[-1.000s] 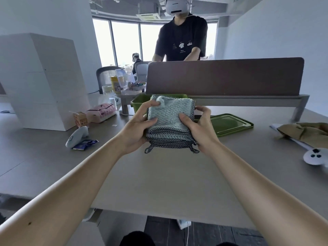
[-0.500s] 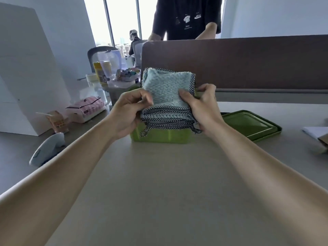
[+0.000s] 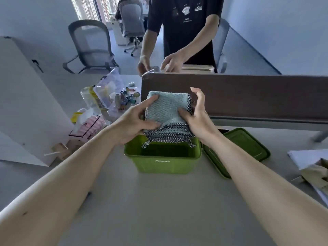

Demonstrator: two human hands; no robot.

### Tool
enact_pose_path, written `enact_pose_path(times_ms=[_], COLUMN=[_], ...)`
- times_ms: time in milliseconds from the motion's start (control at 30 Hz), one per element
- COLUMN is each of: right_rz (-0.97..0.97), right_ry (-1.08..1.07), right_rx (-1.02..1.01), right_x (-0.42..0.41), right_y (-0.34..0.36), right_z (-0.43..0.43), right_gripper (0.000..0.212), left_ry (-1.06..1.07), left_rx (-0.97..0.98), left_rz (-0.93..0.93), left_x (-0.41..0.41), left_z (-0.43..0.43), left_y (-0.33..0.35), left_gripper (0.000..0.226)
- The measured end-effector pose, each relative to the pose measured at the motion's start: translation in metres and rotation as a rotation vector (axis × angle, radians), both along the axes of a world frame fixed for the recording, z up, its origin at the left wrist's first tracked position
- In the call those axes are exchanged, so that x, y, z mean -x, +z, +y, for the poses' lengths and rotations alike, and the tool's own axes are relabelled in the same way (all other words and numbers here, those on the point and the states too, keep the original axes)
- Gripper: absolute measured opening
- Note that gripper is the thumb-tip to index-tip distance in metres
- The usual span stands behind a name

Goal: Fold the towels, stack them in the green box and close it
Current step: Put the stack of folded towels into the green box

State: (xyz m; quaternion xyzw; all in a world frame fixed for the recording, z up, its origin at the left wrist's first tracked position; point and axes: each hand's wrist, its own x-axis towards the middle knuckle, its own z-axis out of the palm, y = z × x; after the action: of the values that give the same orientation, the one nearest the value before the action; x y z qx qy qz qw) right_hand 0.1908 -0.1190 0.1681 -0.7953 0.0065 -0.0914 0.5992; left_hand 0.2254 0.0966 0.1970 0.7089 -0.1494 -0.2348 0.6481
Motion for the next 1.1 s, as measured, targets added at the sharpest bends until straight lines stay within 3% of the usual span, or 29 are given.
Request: enact_pose_path(times_ms=[200,367,467,600,700,800,1100], right_rz=[0.133,0.258,0.430,0.624,0.731,0.801,0.976], right_ry=[0.154,0.038,-0.088,-0.293,-0.243,-0.213,-0.270], right_rx=[-0.138,-0.269,-0.397,-0.401,-0.473,-0.450,-0.180], right_x=[0.002,-0.003,-0.004,-0.016,-0.025,-0.033,-0.049], right_y=[0.027,0.016,0.002,-0.023,-0.033,-0.042,-0.084], right_z=[0.010,0.018,0.024,0.027,0.027,0.028,0.036], right_gripper=[0.046,0.067,0.068,0.080,0.069,0.041,0.040], left_ry=[-0.031,-0.052,-0.074,-0.040,-0.052,-0.076,-0.238], left_rx=[-0.067,-0.066,-0.115,-0.121,-0.248,-0.379,-0.744], left_rz=[0.067,0.148,0.199,0.222,0.131,0.082,0.005], left_x=[-0.016,-0.026,-0.030,-0.032,-0.037,-0.044,-0.059], left_z=[0.017,0.023,0.024,0.022,0.025,0.024,0.008], left_y=[0.028,0.023,0.010,-0.014,-0.031,-0.046,-0.093], left_gripper=[0.096,0.094,0.094,0.091,0.088,0.088,0.099])
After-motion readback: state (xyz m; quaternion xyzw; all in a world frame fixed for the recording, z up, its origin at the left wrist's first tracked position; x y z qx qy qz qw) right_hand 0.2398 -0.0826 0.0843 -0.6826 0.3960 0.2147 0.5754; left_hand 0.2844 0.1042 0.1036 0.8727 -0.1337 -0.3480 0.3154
